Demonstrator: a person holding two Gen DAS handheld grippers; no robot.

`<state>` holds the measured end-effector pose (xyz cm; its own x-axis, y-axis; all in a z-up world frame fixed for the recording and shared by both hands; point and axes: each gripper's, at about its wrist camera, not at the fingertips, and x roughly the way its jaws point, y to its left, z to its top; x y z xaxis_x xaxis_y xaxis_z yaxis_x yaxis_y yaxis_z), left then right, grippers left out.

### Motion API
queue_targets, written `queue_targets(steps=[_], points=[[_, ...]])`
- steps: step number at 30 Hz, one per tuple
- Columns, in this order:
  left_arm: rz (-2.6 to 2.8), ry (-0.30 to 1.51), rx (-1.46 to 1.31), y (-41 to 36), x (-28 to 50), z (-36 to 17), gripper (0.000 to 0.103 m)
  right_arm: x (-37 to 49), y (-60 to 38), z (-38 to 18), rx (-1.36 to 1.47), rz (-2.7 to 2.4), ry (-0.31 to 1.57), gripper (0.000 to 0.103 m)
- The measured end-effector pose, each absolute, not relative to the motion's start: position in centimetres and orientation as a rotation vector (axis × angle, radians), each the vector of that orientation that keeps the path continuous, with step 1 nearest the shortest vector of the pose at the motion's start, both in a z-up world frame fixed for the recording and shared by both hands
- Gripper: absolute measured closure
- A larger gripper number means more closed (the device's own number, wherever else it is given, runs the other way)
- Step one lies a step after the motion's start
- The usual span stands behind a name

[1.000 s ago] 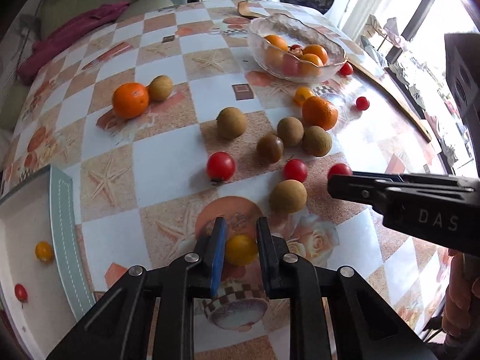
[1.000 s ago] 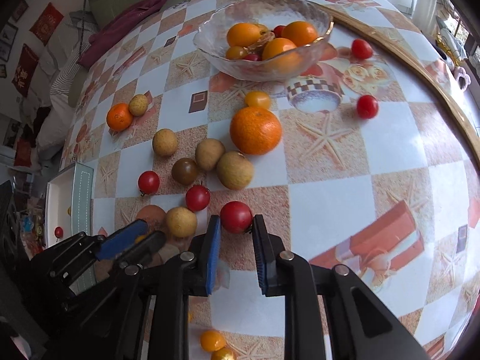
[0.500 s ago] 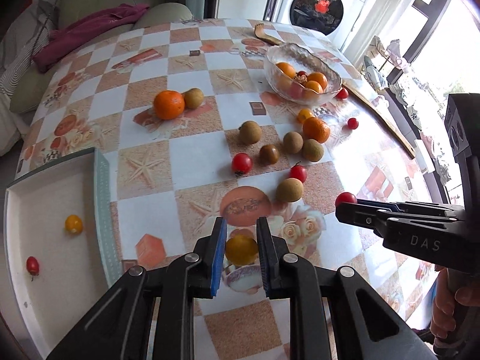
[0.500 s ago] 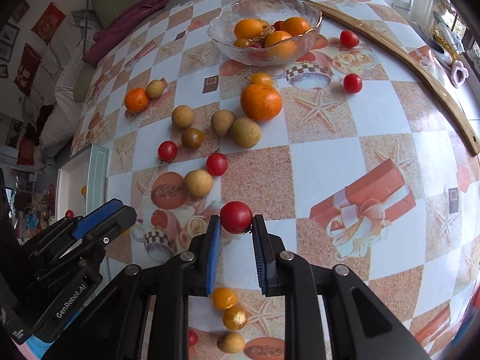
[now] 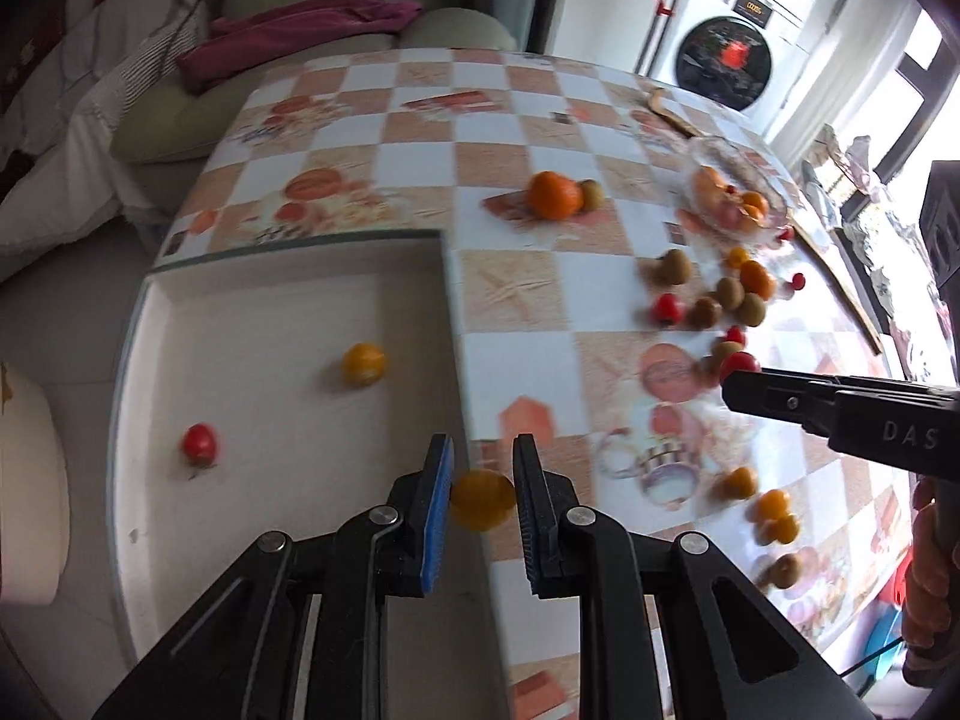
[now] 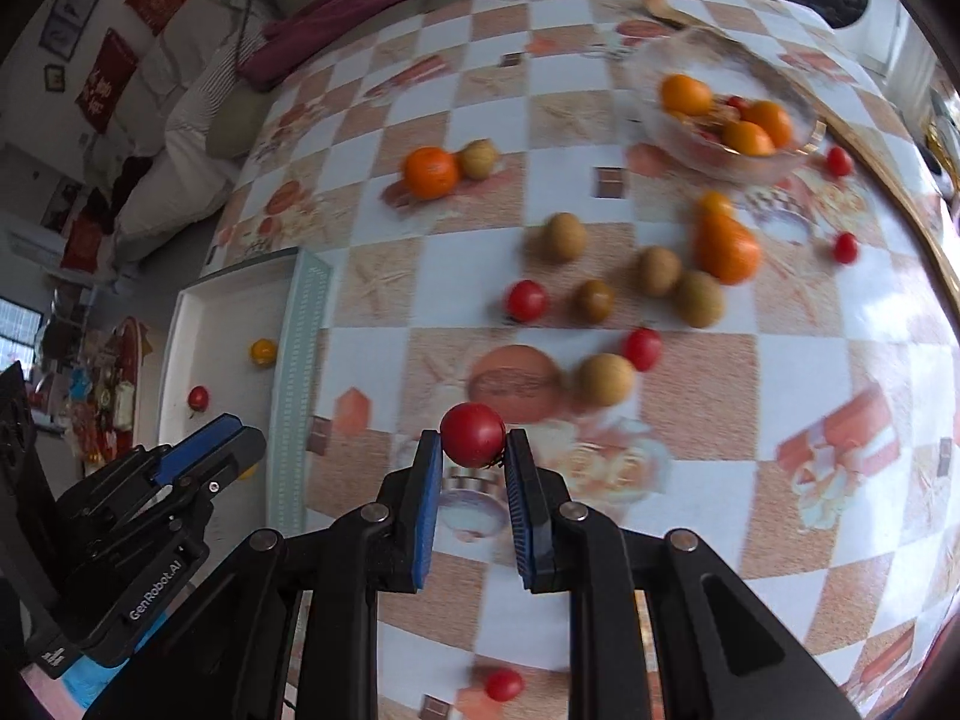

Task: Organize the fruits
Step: 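Carry both tomatoes into the white tray and open both tools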

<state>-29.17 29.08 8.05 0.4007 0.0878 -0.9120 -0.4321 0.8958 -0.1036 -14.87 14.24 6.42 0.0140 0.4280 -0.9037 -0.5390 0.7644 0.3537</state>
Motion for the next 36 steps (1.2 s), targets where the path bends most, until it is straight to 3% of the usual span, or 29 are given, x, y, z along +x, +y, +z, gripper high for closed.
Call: queue_targets(steps=[20, 34, 35, 36], points=[[0.585, 1.189, -0.409, 37.3, -37.7, 3.4, 0.081, -22.8, 30.6, 5.3, -0.287, 1.012, 1.386, 0.080], [0.559, 1.202, -0.329, 36.8, -37.6, 3.0, 0.080, -23.3, 32.2, 1.3, -0.374, 0.964, 1.474, 0.080], [0.556, 1.205, -0.323, 36.8, -37.6, 3.0, 0.079, -23.3, 32.3, 1.2, -0.381, 0.963, 1.473, 0.079], [0.562, 1.208, -0.314, 36.8, -37.6, 3.0, 0.069, -23.3, 32.4, 1.2, -0.390, 0.963, 1.472, 0.078]])
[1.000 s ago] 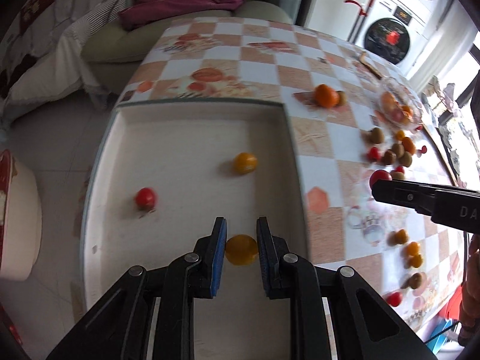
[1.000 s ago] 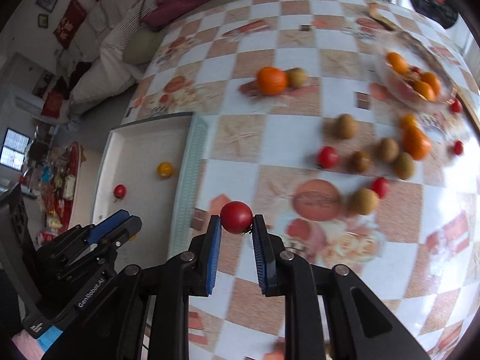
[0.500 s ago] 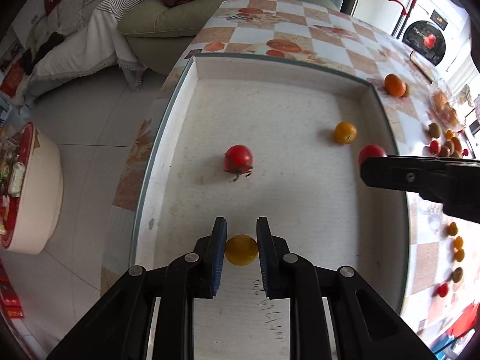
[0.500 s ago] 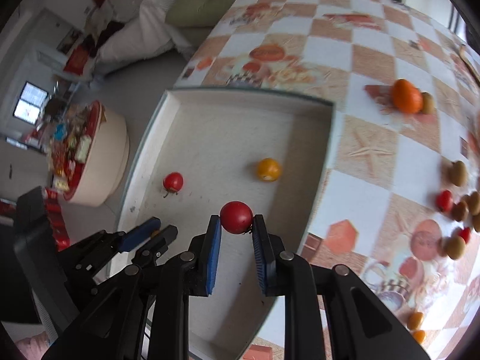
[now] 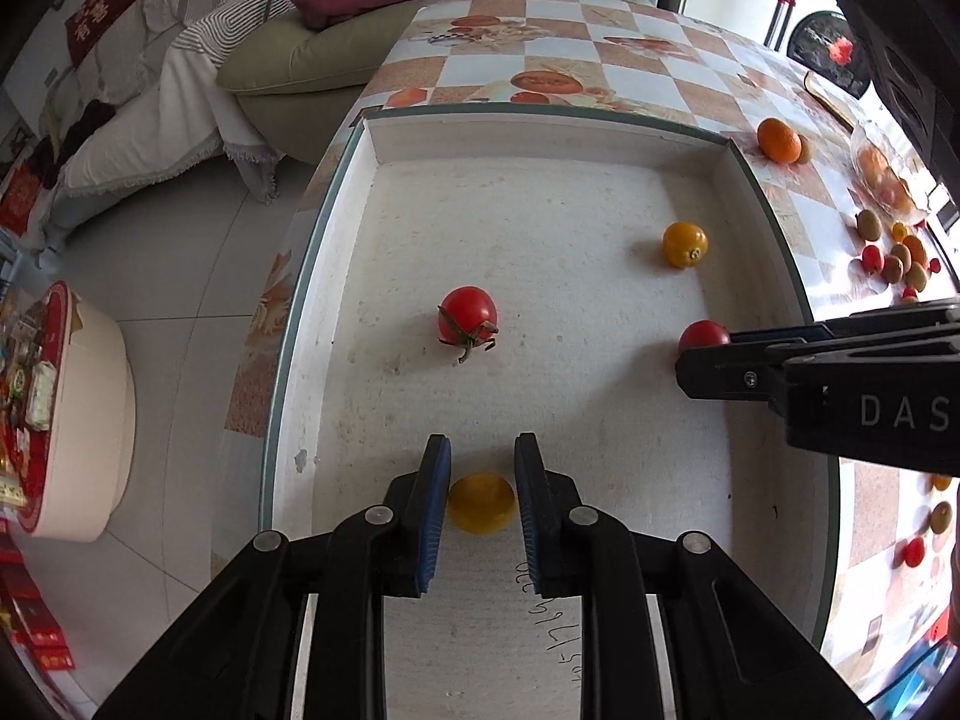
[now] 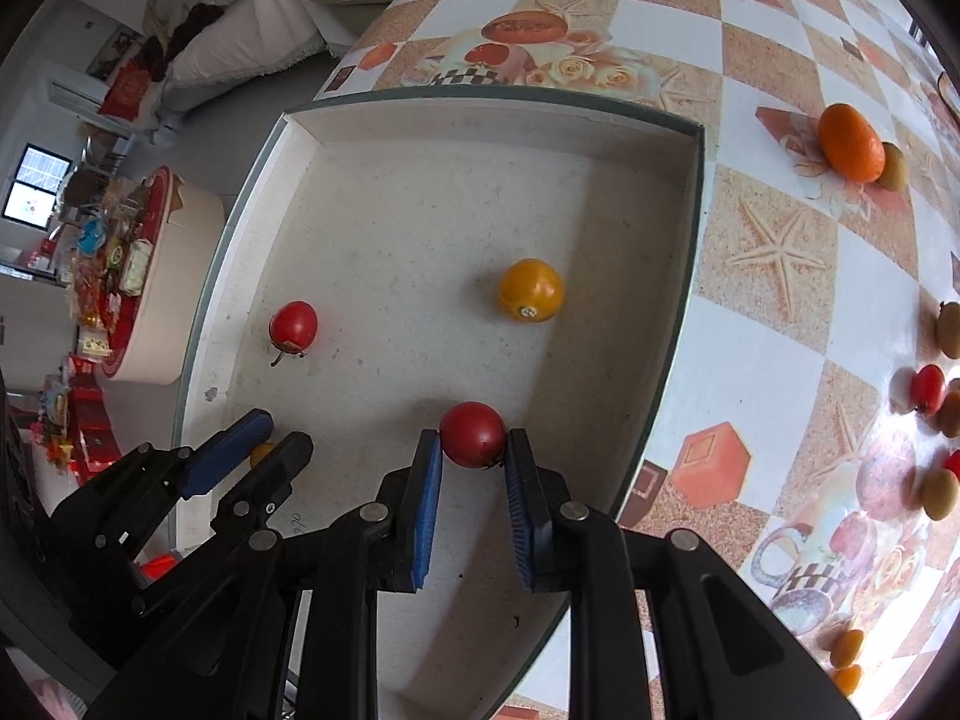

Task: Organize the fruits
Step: 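Carry both tomatoes into the white tray and open both tools, then grasp a brown kiwi with the left tool while the right tool grasps a red tomato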

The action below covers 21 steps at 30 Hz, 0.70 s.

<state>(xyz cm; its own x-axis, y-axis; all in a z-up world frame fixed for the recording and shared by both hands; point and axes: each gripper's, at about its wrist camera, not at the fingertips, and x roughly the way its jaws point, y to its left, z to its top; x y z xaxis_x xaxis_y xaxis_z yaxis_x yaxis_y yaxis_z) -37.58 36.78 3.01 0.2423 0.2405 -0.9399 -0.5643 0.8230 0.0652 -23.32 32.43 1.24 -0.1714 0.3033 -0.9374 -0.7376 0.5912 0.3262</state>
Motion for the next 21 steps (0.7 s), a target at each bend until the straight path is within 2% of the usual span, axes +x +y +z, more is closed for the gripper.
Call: queue_targets(steps=[1, 2, 3, 4, 6, 10, 11, 21], points=[[0.573, 1.212, -0.302, 36.8, -37.6, 3.1, 0.057, -23.4, 32.6, 1.2, -0.400, 0.964, 1.472, 0.077], [0.586, 1.209, -0.292, 36.7, -37.6, 3.2, 0.029, -23.4, 32.8, 1.2, -0.402, 0.966, 1.473, 0.074], [0.598, 1.191, -0.284, 36.6, -37.8, 3.4, 0.023, -23.3, 32.9, 1.3, -0.398, 0.972, 1.477, 0.068], [0.601, 1.174, -0.278, 36.6, -38.0, 3.7, 0.023, -23.3, 33.0, 1.3, -0.385, 0.983, 1.485, 0.063], [0.590, 1.188, -0.271, 36.5, -38.0, 3.6, 0.023, -23.3, 33.2, 1.2, -0.373, 1.000, 1.490, 0.038], [0.593, 1.223, -0.249, 36.3, -38.2, 3.4, 0.023, -23.5, 33.5, 2.0, -0.347, 1.023, 1.467, 0.029], [0.594, 1.226, -0.244, 36.3, -38.3, 3.5, 0.023, -23.4, 33.5, 2.2, -0.329, 1.034, 1.467, 0.021], [0.595, 1.195, -0.234, 35.0, -36.9, 5.3, 0.023, -21.3, 30.6, 6.2, -0.198, 0.995, 1.351, 0.018]])
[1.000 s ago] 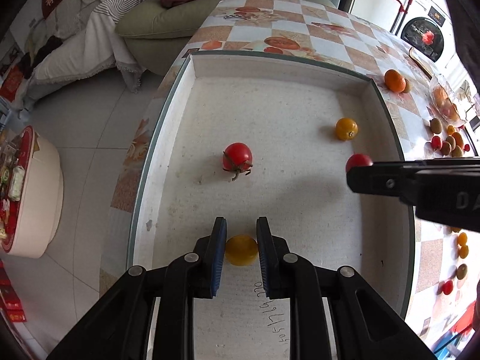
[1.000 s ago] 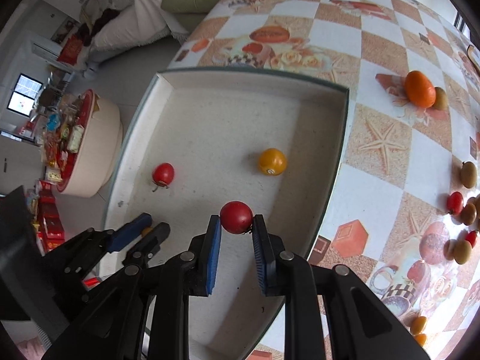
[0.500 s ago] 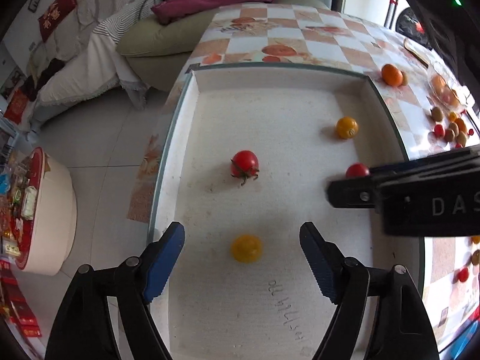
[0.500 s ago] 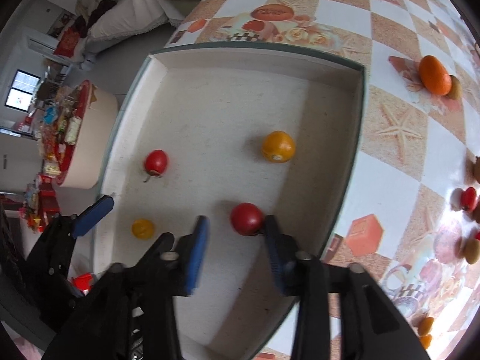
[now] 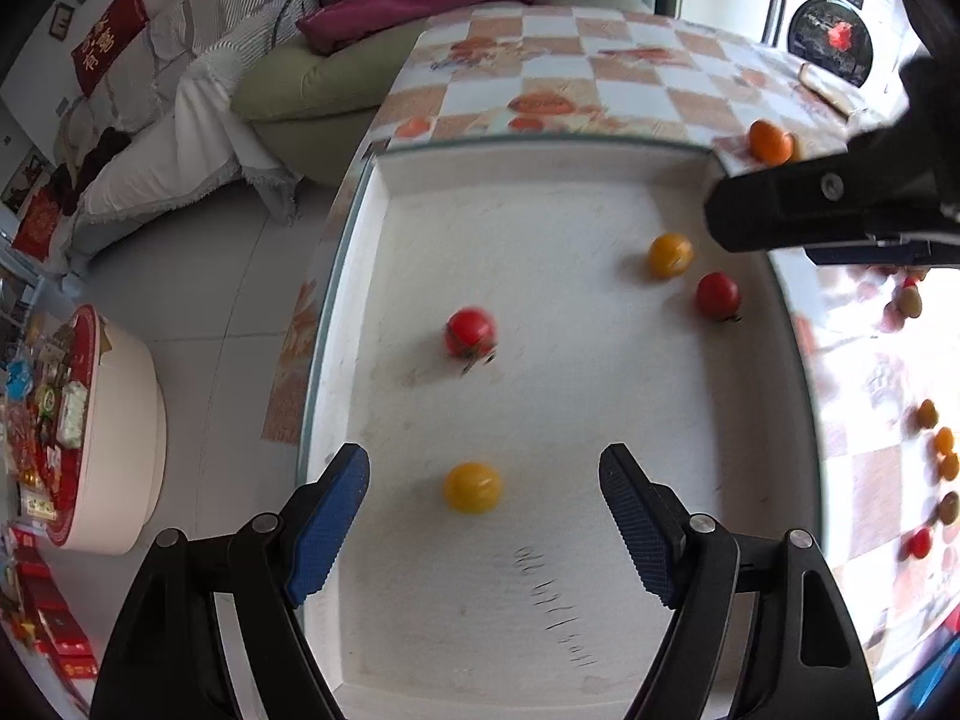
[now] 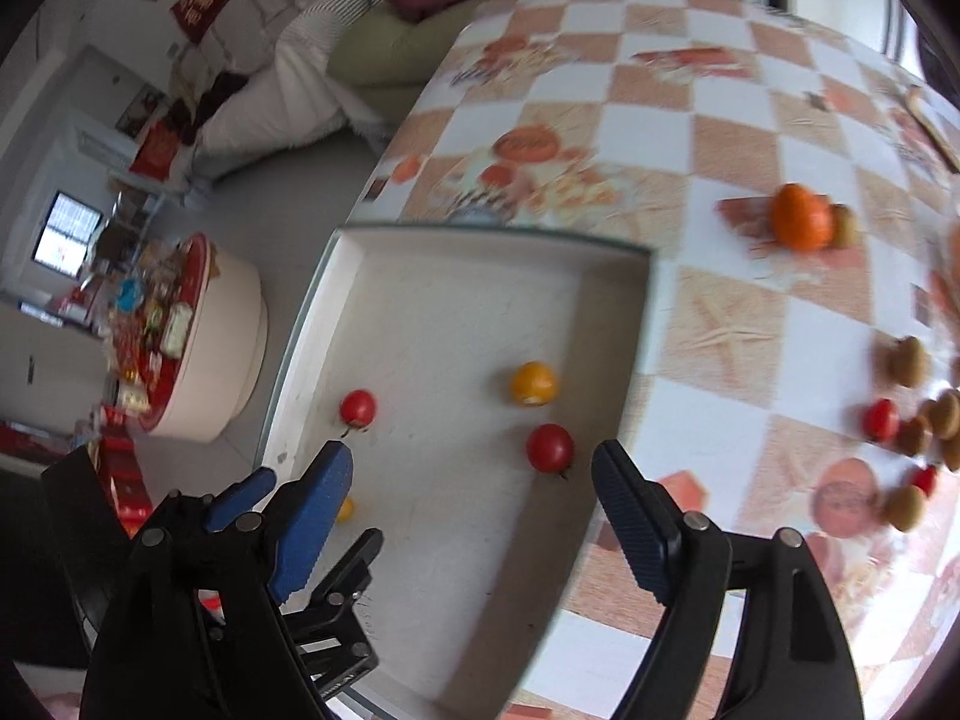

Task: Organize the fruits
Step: 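Grasp a brown kiwi with the left tool while the right tool grasps a red tomato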

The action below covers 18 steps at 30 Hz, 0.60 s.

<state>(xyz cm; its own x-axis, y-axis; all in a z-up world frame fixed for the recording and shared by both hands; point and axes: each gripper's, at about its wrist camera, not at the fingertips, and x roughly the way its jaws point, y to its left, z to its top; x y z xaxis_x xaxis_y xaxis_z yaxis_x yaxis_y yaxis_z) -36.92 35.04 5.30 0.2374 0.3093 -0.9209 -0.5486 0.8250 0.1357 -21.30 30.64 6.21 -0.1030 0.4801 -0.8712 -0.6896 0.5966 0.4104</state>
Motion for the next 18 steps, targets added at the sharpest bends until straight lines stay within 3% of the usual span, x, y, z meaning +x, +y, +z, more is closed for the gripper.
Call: queue_targets(steps=[18], points=[[0.351, 1.106, -0.140, 25.8, -27.1, 9.4, 0.023, -13.4, 10.9, 5.4, -0.055, 0.567, 1.357, 0.018]])
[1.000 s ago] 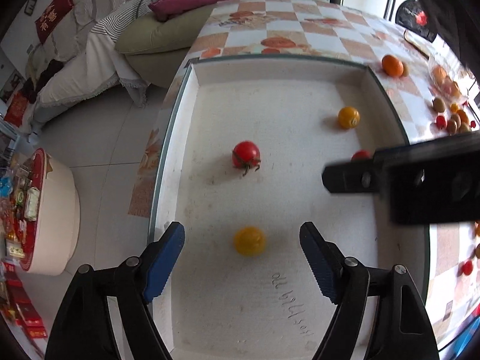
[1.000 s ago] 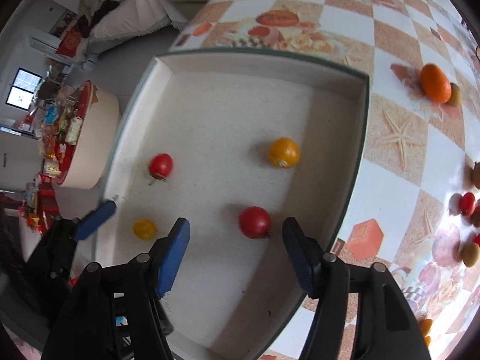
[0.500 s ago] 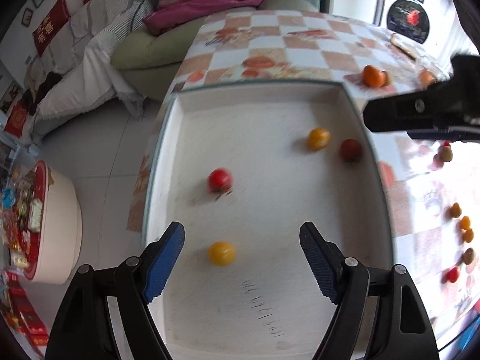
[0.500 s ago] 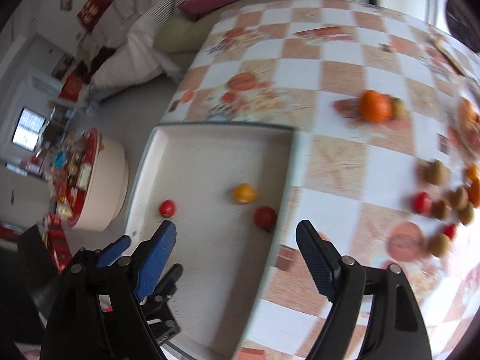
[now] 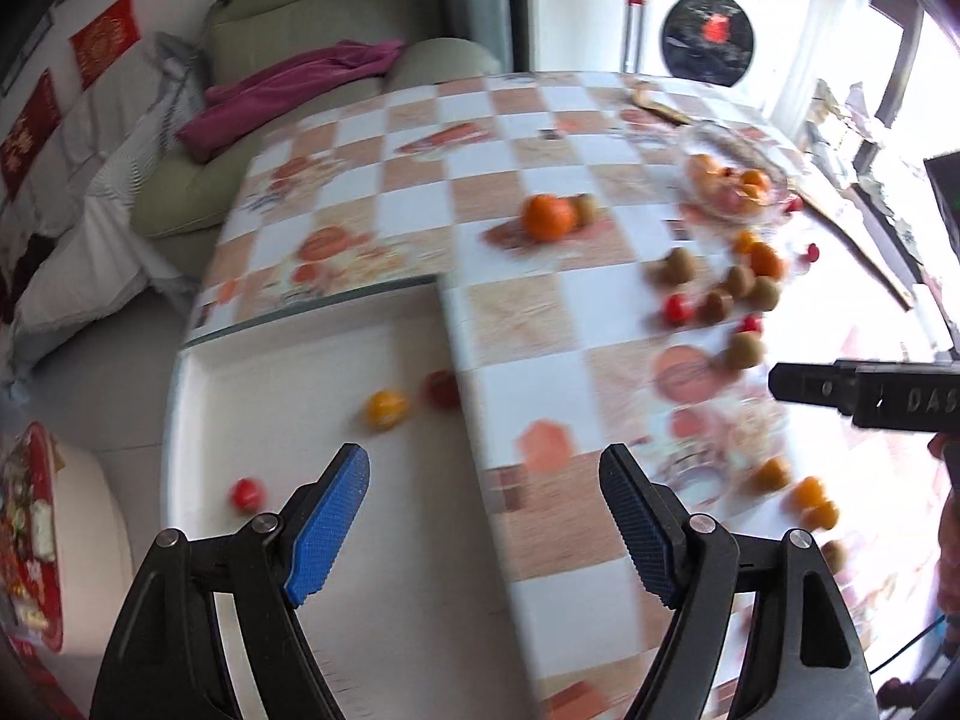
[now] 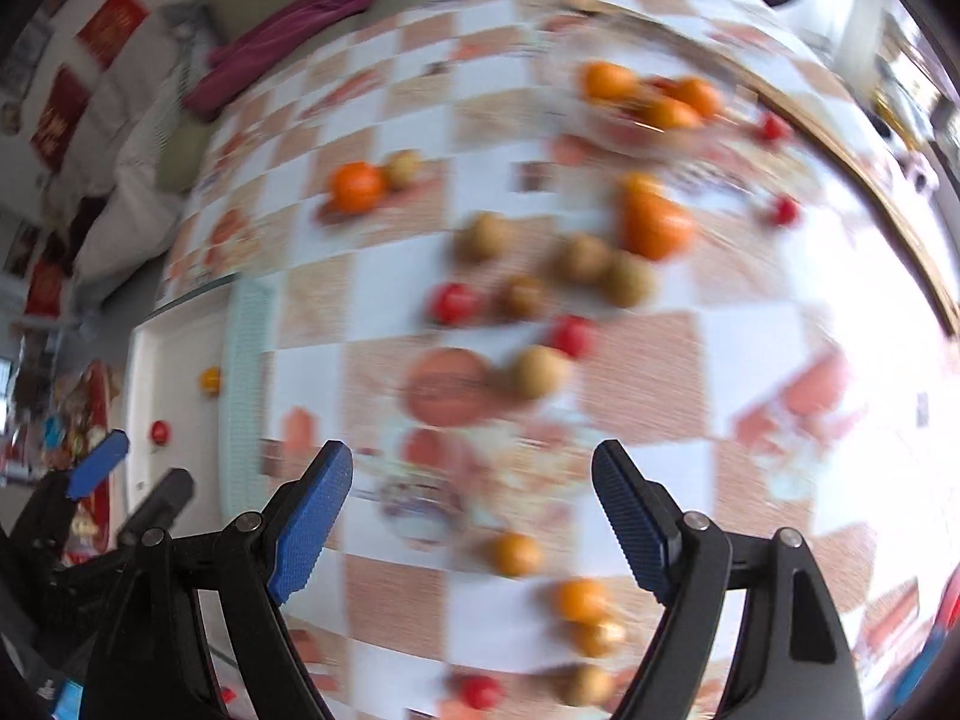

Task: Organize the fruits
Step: 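Grasp a brown kiwi with the left tool while the right tool grasps a red tomato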

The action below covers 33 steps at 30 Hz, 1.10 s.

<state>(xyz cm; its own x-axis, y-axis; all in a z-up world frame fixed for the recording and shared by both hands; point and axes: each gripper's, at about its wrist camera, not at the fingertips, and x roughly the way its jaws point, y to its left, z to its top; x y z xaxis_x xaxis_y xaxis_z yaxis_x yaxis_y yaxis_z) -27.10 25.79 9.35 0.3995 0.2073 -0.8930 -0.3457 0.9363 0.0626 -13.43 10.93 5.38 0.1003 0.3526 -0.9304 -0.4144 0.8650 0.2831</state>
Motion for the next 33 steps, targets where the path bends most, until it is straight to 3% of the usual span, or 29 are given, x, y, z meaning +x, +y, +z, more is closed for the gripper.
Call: queue_targets(steps=[18, 21, 33], points=[[0.193, 1.187, -0.179, 17.3, -17.1, 4.1, 0.023, -6.0, 0.6, 2.1, -0.032, 0.342, 1.334, 0.019], [0.195, 1.198, -0.183, 16.7, -16.1, 3.3, 0.023, -4.8, 0.3, 1.7, -0.035, 0.356, 1.327, 0.027], [0.251, 1.203, -0.226, 15.6, -14.0, 1.8, 0.023, -0.3, 2.2, 1.5, -0.115, 0.406, 1.238, 0.038]])
